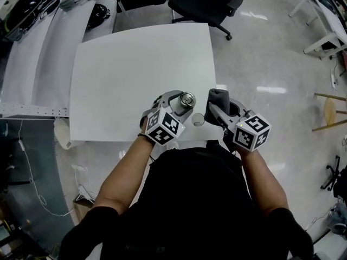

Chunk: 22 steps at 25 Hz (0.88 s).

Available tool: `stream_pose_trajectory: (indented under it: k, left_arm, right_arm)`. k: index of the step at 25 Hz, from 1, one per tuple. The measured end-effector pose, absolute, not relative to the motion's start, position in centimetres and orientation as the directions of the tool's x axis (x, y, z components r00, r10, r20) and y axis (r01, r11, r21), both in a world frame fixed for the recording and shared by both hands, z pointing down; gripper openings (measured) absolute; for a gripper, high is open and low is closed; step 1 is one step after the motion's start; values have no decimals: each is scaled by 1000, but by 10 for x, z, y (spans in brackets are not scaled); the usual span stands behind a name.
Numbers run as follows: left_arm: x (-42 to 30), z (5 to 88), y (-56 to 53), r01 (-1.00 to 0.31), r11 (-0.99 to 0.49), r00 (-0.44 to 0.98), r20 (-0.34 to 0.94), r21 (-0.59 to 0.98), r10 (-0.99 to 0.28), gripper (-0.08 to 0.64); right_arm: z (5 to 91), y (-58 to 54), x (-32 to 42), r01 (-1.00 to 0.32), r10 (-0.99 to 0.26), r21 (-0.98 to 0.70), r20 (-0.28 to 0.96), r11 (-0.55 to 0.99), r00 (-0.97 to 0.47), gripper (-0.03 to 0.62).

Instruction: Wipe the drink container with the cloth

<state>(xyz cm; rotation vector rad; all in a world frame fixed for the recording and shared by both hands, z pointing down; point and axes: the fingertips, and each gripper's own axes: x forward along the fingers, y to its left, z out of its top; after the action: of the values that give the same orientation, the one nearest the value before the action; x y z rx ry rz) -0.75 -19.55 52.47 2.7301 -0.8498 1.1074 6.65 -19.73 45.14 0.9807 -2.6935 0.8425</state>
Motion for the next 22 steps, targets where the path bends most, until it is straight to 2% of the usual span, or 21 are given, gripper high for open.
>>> stream_pose_trajectory:
  k: [5, 12, 15, 18, 22]
  left_arm:
    - [-20, 508, -189, -528, -842, 627, 619, -110, -473, 261]
    - [-30, 465, -172, -592, -799, 730, 491, 105, -476, 255]
    - [-38, 452, -167, -622, -760, 746, 440, 189, -500, 170]
    - [-49, 448, -162, -630, -743, 750, 426, 226, -506, 51]
    - [-61, 447, -155, -628, -754, 741, 446, 195, -502, 17]
  right_arm:
    - [445, -189, 56, -663, -580, -444, 325, 603, -746, 109]
    - [434, -176, 48, -680, -640, -497, 284, 539, -714, 110]
    - [430, -168, 42, -687, -649, -496, 284, 531, -706, 110]
    - [429, -160, 35, -701, -654, -470, 295, 536, -697, 110]
    - [429, -151, 29, -718, -657, -444, 315, 536, -685, 110]
